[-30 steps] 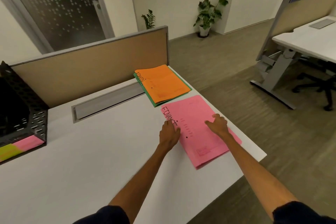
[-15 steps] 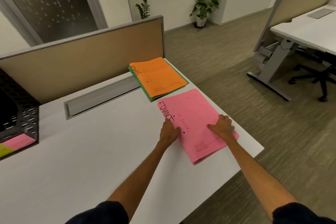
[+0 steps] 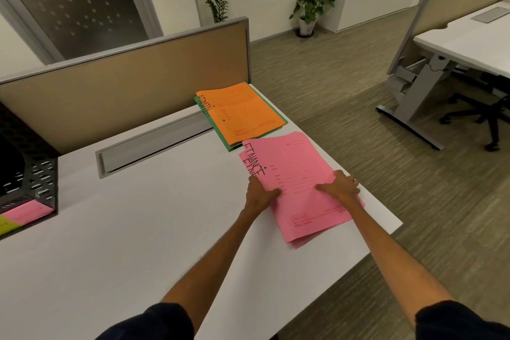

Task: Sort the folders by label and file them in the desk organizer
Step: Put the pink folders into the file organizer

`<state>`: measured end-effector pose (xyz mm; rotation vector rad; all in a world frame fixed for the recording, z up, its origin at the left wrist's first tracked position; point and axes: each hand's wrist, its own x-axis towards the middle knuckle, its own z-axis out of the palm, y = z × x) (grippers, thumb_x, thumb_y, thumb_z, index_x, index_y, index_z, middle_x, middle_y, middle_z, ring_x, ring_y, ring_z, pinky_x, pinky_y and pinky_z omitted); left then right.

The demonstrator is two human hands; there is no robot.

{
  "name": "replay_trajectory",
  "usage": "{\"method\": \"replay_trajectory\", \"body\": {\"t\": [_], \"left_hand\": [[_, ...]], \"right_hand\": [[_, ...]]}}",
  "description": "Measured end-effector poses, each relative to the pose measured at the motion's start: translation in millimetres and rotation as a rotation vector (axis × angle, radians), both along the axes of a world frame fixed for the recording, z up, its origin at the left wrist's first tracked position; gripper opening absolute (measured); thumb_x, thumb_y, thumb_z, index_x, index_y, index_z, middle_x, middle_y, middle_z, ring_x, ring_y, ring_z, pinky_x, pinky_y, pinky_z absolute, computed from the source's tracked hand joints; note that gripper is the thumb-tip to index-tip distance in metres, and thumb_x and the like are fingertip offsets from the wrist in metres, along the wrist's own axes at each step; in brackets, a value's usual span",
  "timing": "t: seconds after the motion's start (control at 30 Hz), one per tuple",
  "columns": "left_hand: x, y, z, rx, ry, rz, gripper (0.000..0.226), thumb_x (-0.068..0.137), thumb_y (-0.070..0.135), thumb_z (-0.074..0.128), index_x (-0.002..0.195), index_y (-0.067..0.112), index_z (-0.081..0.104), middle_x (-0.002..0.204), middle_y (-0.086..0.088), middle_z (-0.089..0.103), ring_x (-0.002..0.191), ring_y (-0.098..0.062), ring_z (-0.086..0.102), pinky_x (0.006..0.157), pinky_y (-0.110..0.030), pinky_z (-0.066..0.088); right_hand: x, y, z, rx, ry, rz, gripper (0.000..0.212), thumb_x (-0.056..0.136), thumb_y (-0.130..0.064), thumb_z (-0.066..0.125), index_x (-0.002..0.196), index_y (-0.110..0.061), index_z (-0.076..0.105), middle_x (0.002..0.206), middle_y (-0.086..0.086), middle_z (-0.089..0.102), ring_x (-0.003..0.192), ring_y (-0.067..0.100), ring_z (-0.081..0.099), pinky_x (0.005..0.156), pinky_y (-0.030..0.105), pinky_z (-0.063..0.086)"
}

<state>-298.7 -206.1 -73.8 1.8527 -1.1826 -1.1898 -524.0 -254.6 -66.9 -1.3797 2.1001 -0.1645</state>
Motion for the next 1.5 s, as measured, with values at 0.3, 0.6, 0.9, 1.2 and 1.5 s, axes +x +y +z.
{"method": "replay_trajectory", "body": {"t": [0.3,0.6,0.9,1.2,1.5], "left_hand": [[-3,1,0,0.004,0.252,-0.016,0.089,0.070,0.017,0.082,0.129,0.002,0.017,0.137,-0.019,0.037,0.130,-0.031,0.046,0.101,-0.050,0.049],[6,-8,18,-0.221,0.289,0.070,0.045,0.096,0.017,0.060,0.117,0.013,0.020,0.128,-0.010,0.051,0.101,-0.023,0.064,0.086,-0.045,0.058],[27,2,44,-0.559,0.225,0.000,0.035,0.095,0.030,0.049,0.115,0.019,0.023,0.122,-0.004,0.058,0.102,-0.026,0.068,0.083,-0.043,0.060],[70,27,67,-0.673,0.108,-0.037,0.028,0.101,0.026,0.048,0.117,0.023,0.026,0.110,0.029,0.055,0.091,-0.012,0.071,0.073,-0.034,0.062],[147,71,71,-0.710,-0.111,0.097,0.023,0.100,0.036,0.047,0.110,0.031,0.027,0.103,0.026,0.056,0.081,-0.005,0.070,0.064,-0.028,0.061]], "right_hand": [[-3,11,-11,-0.116,-0.195,-0.165,0.064,0.079,-0.047,0.073,0.123,-0.008,0.049,0.118,0.013,0.063,0.107,0.033,0.061,0.097,0.048,0.047],[19,8,-1,-0.296,-0.304,-0.227,0.053,0.091,-0.048,0.058,0.124,-0.006,0.055,0.121,0.014,0.062,0.108,0.033,0.059,0.091,0.043,0.049],[91,-33,78,-0.457,-0.297,0.082,0.089,0.081,-0.052,0.069,0.149,-0.014,0.026,0.148,0.014,0.029,0.140,0.032,0.027,0.112,0.055,0.028],[205,-51,190,-0.753,-0.277,0.618,0.084,0.078,-0.049,0.073,0.146,-0.023,0.032,0.146,0.009,0.037,0.136,0.029,0.031,0.104,0.050,0.036],[284,-26,217,-0.858,-0.256,0.720,0.060,0.066,-0.041,0.083,0.108,-0.012,0.051,0.110,0.005,0.049,0.098,0.020,0.048,0.083,0.035,0.047]]}}
